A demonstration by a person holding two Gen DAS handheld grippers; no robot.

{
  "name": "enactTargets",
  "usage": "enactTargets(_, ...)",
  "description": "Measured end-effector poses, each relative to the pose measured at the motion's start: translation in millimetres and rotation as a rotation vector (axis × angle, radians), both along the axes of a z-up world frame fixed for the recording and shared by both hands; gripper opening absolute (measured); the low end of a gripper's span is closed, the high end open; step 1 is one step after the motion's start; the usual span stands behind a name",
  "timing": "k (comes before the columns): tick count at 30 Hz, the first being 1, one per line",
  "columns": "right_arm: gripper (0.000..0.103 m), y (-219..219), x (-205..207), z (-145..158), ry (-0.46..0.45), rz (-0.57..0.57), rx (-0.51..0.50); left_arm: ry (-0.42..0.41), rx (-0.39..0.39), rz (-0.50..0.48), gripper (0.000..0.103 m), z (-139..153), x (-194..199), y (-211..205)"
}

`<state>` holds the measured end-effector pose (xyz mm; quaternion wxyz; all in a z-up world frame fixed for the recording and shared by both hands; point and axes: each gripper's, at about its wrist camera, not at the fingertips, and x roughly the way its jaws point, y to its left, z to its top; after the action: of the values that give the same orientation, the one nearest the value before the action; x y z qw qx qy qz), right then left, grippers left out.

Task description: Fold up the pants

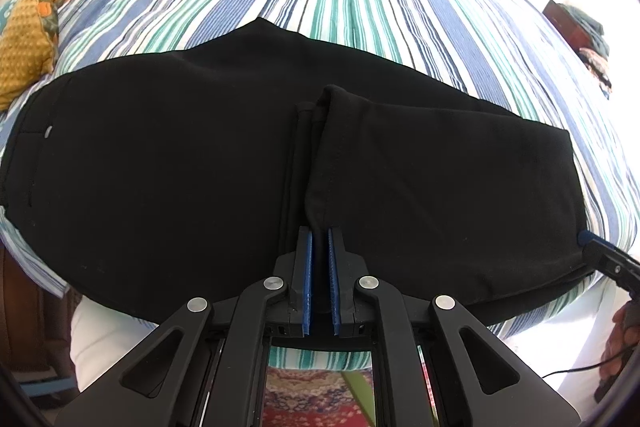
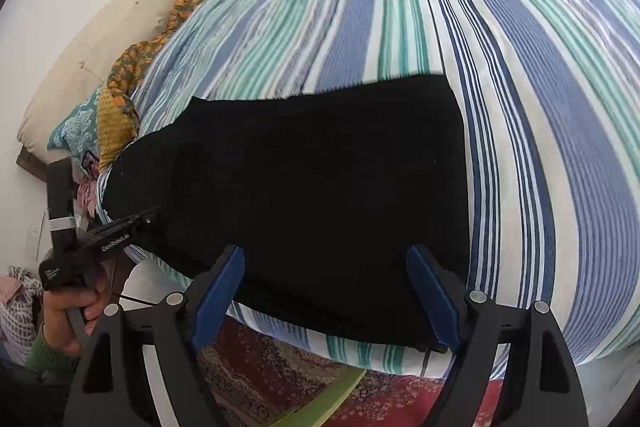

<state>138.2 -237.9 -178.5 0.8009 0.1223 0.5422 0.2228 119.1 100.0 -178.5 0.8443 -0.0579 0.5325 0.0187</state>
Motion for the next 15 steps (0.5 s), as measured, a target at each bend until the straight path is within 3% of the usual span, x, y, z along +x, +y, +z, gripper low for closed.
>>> enactTargets(5,0.087,-3.3,-0.1,-2.4,-0.023,-0.027,0.051,0.000,0.005,0.002,0.007,-1.4,0.1,-1.2)
enactTargets(15,0.098,14.3,-5.1,-2.9,-0.084,0.031,-0.018,-0.008,0.016,-0.006,0.008,-3.3,-1.6,-2.2)
